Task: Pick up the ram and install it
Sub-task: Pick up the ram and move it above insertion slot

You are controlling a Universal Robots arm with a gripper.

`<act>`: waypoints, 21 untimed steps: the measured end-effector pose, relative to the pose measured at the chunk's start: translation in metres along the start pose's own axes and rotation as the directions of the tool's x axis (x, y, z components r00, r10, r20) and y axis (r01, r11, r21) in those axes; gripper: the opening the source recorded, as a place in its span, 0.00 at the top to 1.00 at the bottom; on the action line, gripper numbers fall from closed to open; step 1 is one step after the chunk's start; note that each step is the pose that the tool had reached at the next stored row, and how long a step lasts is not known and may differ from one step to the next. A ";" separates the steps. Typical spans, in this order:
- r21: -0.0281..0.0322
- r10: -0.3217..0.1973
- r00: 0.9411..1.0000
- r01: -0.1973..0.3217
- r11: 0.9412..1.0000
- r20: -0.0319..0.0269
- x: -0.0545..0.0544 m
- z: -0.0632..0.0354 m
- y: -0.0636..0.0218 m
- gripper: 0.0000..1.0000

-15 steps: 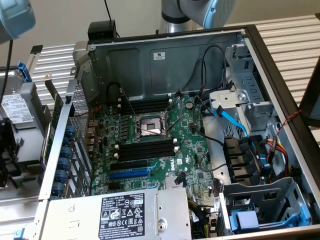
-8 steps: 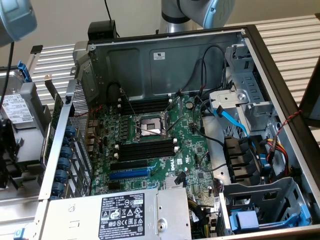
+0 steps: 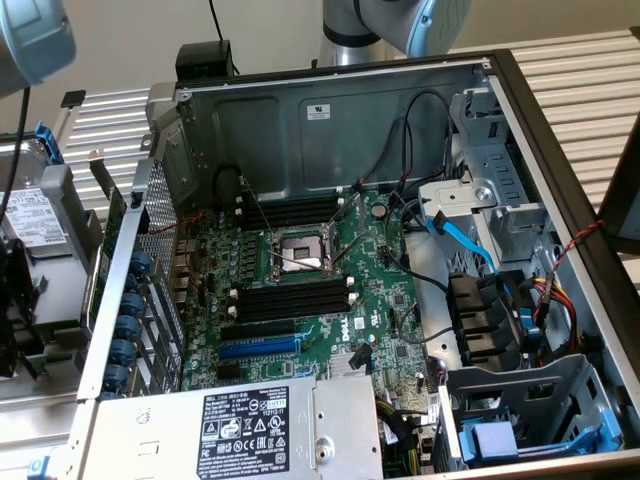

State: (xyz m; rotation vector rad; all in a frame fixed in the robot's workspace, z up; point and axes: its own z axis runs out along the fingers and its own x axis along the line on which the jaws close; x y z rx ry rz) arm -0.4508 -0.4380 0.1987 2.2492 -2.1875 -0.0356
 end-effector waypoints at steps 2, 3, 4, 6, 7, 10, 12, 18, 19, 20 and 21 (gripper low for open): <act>-0.002 0.000 1.000 0.000 1.000 0.002 0.000 0.0002 0.0000 0.64; -0.003 0.000 1.000 0.000 1.000 0.003 0.000 0.0005 -0.0002 0.64; -0.003 0.000 1.000 0.000 1.000 0.004 0.000 0.0006 -0.0001 0.64; -0.006 0.000 1.000 0.000 1.000 0.005 -0.001 0.0006 0.0000 0.64; -0.009 0.000 1.000 0.000 1.000 0.005 -0.001 0.0006 -0.0001 0.64; -0.018 0.000 1.000 0.000 1.000 0.005 -0.001 0.0006 0.0000 0.64; -0.019 0.000 1.000 0.000 1.000 0.005 -0.001 0.0006 0.0000 0.64; -0.018 0.000 1.000 0.000 1.000 0.005 -0.001 0.0009 -0.0001 0.73; -0.018 0.000 1.000 0.000 1.000 0.005 -0.002 0.0010 -0.0001 0.73; -0.018 0.000 1.000 0.000 1.000 0.005 -0.002 0.0011 -0.0002 0.73; -0.017 0.000 1.000 0.000 1.000 0.005 -0.002 0.0011 -0.0001 0.73</act>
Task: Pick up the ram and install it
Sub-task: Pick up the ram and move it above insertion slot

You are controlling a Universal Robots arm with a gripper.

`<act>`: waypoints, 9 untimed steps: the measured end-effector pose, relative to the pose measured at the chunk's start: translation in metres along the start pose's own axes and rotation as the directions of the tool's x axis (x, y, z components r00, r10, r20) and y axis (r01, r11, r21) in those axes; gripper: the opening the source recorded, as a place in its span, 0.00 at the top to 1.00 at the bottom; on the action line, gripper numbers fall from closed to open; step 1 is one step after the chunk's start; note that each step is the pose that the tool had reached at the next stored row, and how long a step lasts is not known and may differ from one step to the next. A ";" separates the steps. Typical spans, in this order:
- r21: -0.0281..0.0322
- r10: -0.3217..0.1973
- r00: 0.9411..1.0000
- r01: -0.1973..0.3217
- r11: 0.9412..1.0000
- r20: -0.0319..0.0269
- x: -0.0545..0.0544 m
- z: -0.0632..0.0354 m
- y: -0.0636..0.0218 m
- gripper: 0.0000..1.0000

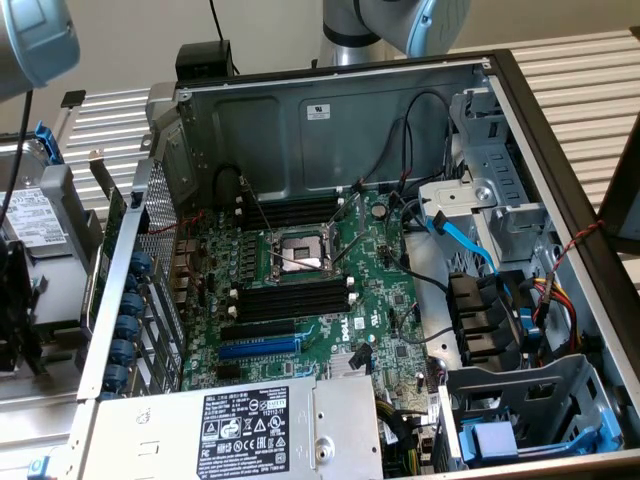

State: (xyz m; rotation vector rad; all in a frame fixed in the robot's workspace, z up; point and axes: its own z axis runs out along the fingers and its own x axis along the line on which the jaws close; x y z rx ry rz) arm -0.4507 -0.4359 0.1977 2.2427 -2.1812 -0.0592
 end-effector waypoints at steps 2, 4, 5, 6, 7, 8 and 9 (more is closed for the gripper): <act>0.002 0.000 1.000 0.000 1.000 0.000 0.000 0.0002 -0.0001 0.73; 0.006 0.000 1.000 0.000 1.000 0.000 0.000 0.0009 -0.0001 0.73; 0.007 0.000 1.000 0.000 1.000 0.000 0.000 0.0013 -0.0001 0.73; 0.007 0.000 1.000 0.000 1.000 -0.001 0.000 0.0014 -0.0001 0.73; 0.007 0.000 1.000 0.000 1.000 -0.001 0.000 0.0014 -0.0001 0.73; 0.007 0.000 1.000 0.000 1.000 -0.001 0.000 0.0014 -0.0001 0.73; 0.008 0.000 1.000 0.000 1.000 -0.001 0.000 0.0015 -0.0001 0.73</act>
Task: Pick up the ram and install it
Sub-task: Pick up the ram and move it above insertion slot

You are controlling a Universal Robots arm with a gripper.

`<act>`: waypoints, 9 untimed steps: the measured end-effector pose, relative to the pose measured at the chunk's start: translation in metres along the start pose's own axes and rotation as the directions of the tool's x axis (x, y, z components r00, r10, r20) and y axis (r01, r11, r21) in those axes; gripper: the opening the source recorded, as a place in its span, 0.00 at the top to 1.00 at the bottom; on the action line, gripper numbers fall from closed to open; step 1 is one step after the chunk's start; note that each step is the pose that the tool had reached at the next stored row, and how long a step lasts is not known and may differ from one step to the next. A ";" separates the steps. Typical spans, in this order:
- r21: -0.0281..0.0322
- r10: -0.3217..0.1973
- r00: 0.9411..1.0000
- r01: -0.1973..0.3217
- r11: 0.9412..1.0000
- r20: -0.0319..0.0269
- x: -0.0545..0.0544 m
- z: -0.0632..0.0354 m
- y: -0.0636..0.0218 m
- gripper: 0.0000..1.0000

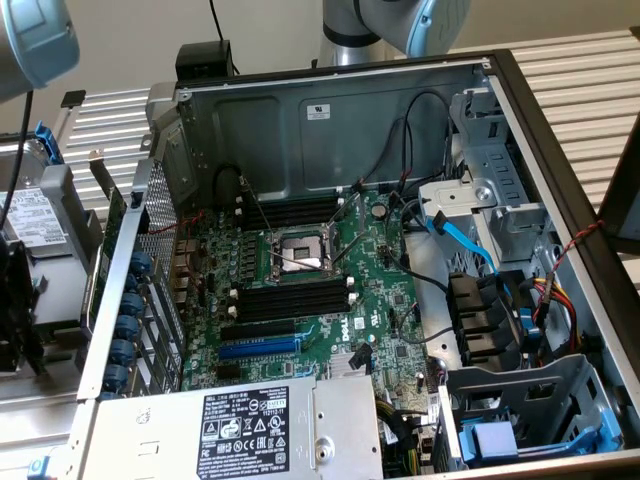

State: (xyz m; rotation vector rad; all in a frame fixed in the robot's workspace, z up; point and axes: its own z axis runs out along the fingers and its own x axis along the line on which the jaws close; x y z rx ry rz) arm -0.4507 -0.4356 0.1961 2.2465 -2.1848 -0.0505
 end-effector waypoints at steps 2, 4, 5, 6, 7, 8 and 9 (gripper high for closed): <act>0.000 0.000 1.000 0.000 1.000 0.000 0.000 0.0000 0.0000 0.75; 0.000 0.000 1.000 0.000 1.000 0.000 0.000 0.0000 0.0001 0.82; 0.000 0.000 1.000 0.000 1.000 0.000 0.000 0.0000 0.0001 0.87; 0.000 0.000 1.000 0.000 1.000 0.000 0.000 0.0000 0.0001 0.87; 0.000 0.000 1.000 0.000 1.000 0.000 0.000 0.0000 0.0001 0.87; 0.000 0.000 1.000 0.000 1.000 0.000 0.000 0.0000 0.0001 0.87; 0.000 0.000 1.000 0.000 1.000 0.000 0.000 0.0000 0.0001 0.87</act>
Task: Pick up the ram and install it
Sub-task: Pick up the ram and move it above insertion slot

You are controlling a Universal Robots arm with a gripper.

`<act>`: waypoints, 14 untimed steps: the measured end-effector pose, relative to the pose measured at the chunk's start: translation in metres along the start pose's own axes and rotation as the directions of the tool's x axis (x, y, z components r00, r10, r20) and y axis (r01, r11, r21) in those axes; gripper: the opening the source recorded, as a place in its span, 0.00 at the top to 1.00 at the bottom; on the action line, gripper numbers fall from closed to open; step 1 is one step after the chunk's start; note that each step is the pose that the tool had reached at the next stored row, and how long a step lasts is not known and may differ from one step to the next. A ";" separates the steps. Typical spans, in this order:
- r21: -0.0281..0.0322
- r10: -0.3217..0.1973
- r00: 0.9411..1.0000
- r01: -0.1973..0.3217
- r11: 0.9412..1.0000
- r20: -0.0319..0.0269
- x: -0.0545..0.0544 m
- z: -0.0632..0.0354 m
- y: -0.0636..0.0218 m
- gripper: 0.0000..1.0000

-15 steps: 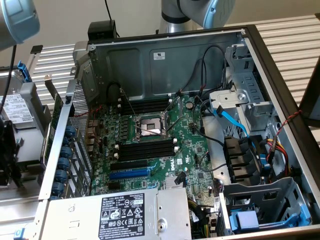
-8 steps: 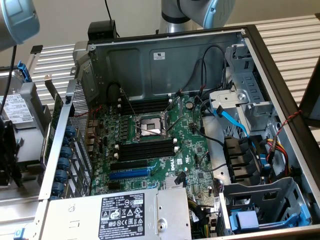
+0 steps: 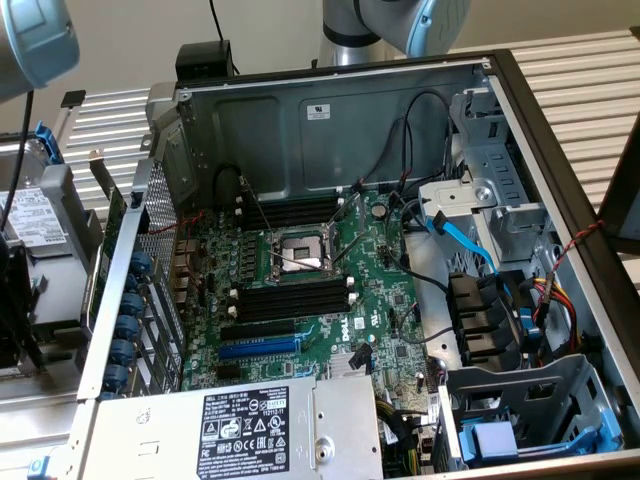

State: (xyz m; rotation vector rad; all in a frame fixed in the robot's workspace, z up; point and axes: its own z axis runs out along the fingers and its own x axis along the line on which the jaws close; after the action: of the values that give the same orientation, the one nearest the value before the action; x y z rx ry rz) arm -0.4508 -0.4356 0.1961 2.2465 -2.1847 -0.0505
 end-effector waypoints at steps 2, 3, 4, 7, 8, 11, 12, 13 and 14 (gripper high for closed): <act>0.000 0.000 1.000 0.000 1.000 0.000 0.000 -0.0004 0.0000 0.87; 0.000 0.000 1.000 0.000 1.000 0.000 0.000 -0.0018 0.0001 0.87; 0.000 0.000 1.000 0.000 1.000 0.000 0.000 -0.0038 0.0002 0.87; 0.000 0.000 1.000 0.000 1.000 0.000 0.000 -0.0115 0.0005 0.87; 0.000 0.000 1.000 0.000 1.000 0.000 0.000 -0.0146 0.0008 0.87; 0.000 0.000 1.000 0.000 1.000 0.000 -0.001 -0.0271 0.0019 0.87; 0.000 0.000 1.000 0.000 1.000 0.000 -0.001 -0.0315 0.0023 0.87; 0.000 0.000 1.000 0.000 1.000 0.000 -0.001 -0.0360 0.0027 0.87; 0.000 0.000 1.000 0.000 1.000 0.000 -0.001 -0.0408 0.0030 0.87</act>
State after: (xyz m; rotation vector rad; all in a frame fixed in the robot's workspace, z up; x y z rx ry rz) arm -0.4527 -0.4356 0.2370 2.2465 -2.1846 -0.0505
